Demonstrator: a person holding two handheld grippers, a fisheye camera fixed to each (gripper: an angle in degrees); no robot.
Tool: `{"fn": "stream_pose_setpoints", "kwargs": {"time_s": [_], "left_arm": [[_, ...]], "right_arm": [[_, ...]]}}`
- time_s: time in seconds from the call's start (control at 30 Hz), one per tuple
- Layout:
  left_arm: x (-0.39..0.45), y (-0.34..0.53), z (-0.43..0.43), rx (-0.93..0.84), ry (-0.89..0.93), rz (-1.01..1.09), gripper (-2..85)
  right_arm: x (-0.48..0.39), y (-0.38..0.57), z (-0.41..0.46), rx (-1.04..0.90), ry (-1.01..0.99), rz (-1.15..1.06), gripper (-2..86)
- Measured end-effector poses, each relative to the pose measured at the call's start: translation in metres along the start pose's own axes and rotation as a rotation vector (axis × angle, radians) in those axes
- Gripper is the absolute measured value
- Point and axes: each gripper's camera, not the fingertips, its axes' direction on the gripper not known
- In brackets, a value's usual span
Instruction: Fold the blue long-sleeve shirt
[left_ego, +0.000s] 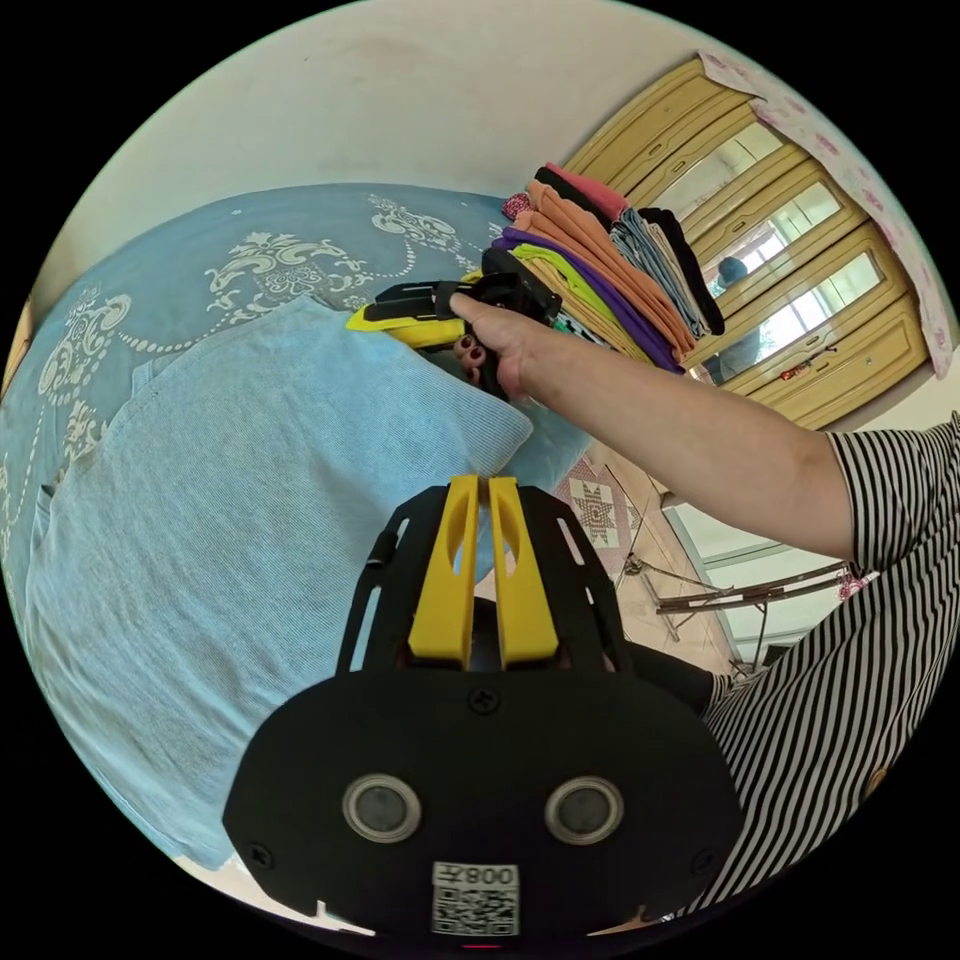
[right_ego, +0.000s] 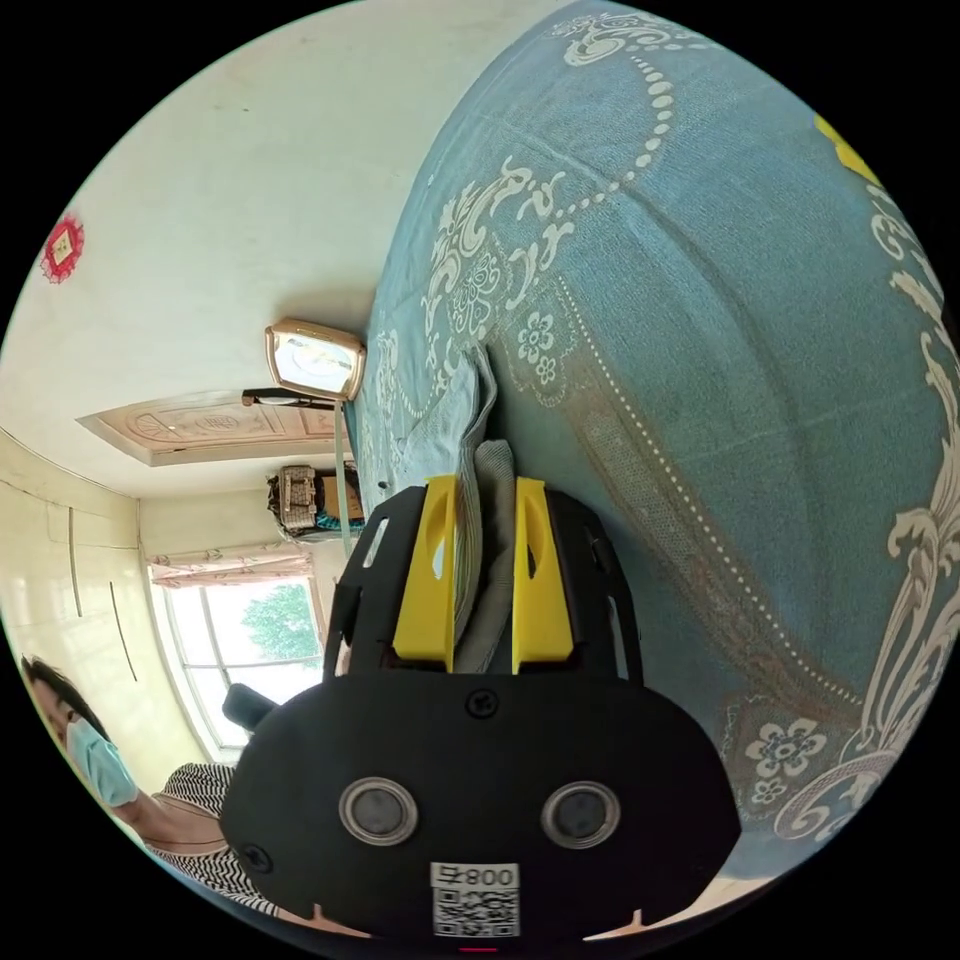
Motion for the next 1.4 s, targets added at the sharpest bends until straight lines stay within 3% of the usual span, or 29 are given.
{"fn": "stream_pose_setpoints", "kwargs": {"time_s": [0.4,0.7,0.97,1.4], "left_arm": [[-0.041,0.071,-0.078,0.093,0.057,-0.048,1.9],[-0.101,0.188,-0.201,0.356,0.1,-0.24,1.9],[-0.169,0.33,-0.289,0.563,0.074,-0.521,1.8],[-0.24,0.474,-0.333,0.684,0.134,-0.797,2.0]], "right_arm": [[-0.131,-0.001,-0.043,0.043,-0.143,-0.117,3.6],[-0.319,0.011,-0.018,0.0,-0.255,-0.344,3.2],[-0.486,0.029,0.071,-0.166,-0.164,-0.491,3.5],[-0.633,0.06,0.177,-0.377,0.046,-0.543,3.1]]}}
